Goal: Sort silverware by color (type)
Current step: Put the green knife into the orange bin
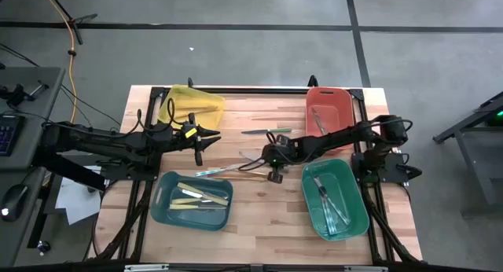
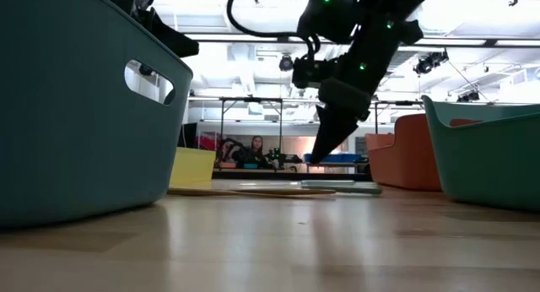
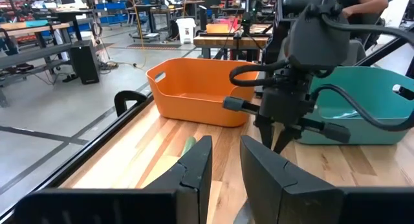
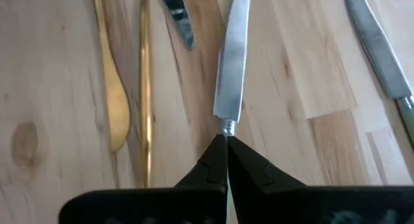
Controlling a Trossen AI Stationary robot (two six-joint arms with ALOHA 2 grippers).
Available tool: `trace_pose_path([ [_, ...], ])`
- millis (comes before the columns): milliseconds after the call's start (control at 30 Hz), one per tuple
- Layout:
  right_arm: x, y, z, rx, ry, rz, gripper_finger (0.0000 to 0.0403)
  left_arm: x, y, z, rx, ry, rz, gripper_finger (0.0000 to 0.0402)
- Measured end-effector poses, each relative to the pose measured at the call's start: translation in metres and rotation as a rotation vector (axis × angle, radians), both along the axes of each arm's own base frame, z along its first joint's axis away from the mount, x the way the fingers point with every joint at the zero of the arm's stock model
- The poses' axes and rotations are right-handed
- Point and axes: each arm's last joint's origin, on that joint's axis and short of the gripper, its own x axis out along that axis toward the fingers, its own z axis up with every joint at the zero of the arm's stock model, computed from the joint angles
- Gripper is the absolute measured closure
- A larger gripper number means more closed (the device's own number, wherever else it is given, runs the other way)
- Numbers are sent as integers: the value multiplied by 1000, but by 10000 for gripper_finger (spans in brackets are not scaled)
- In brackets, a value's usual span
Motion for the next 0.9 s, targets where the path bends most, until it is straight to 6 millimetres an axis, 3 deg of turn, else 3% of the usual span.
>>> trace_pose_path([
  [267, 0, 0, 0, 11, -7, -26, 401, 0, 0, -1, -19, 7, 2, 330],
  [433, 0, 0, -1, 0, -1, -15, 402, 9, 4, -17, -36, 100, 64, 345],
  [600, -2, 0, 2, -6, 11, -5, 402, 30, 13, -31, -73, 198, 103, 395],
  [900, -19, 0, 31, 13, 7, 11, 403, 84, 27, -48, -104, 345, 9, 401],
])
